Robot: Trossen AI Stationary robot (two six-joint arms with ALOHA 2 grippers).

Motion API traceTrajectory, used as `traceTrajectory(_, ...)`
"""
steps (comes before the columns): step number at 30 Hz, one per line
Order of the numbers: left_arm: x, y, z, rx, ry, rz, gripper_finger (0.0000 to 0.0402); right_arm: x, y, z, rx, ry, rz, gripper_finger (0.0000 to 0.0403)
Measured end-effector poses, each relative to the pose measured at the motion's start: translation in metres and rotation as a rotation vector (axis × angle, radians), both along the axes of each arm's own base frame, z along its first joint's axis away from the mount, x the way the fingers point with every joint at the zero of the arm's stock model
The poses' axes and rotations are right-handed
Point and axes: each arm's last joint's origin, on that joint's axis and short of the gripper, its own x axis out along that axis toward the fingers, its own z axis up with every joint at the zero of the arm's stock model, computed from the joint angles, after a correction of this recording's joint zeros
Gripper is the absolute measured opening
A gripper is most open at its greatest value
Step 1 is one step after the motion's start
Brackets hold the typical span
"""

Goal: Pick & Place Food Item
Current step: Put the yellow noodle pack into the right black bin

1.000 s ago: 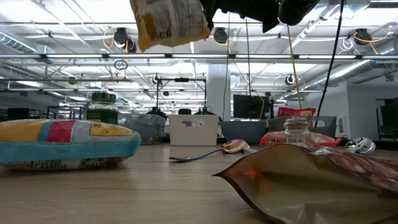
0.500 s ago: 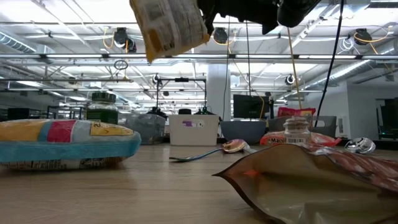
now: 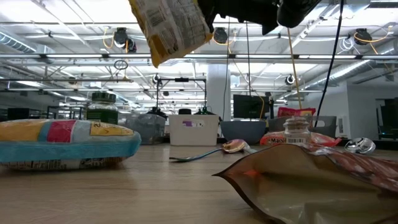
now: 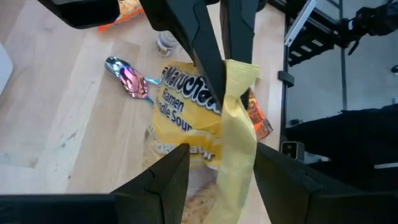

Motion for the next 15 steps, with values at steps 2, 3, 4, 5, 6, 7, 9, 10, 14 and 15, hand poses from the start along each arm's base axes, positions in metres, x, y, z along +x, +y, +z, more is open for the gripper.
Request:
traceTrajectory(2,0.0,0.0,0.0,0.013,-0.002,0.005,0.0182,0.0,0.0,0.0,0.0,0.002,0.0,0.0)
traceTrajectory(3,0.0,0.0,0.0,0.019,-0.002,0.007,0.0182,0.0,0.0,0.0,0.0,0.002,0.0,0.0)
traceTrajectory(4,0.0,0.001,0.0,0.024,0.0,0.011,0.0182,0.0,0.0,0.0,0.0,0.002,0.0,0.0)
traceTrajectory(5,0.0,0.002,-0.001,0.025,0.005,0.014,0.0182,0.0,0.0,0.0,0.0,0.002,0.0,0.0)
traceTrajectory(6,-0.001,0.002,-0.001,0.025,0.017,0.016,0.0182,0.0,0.0,0.0,0.0,0.002,0.0,0.0)
traceTrajectory(7,-0.003,0.003,-0.002,0.025,0.037,0.017,0.0182,0.0,0.0,0.0,0.001,0.003,0.0,0.0)
traceTrajectory(9,-0.007,0.004,-0.005,0.031,0.08,0.011,0.0182,0.0,-0.001,0.0,0.007,0.007,-0.001,0.0)
traceTrajectory(10,-0.008,0.003,-0.006,0.034,0.1,0.006,0.0182,-0.001,-0.001,0.001,0.01,0.007,-0.003,0.0)
traceTrajectory(14,-0.012,0.005,-0.007,0.035,0.133,0.006,0.0182,-0.002,-0.004,0.004,0.008,-0.011,-0.009,0.0)
traceTrajectory(15,-0.014,0.006,-0.007,0.035,0.137,0.01,0.0182,-0.002,-0.005,0.005,0.012,-0.009,-0.01,0.0)
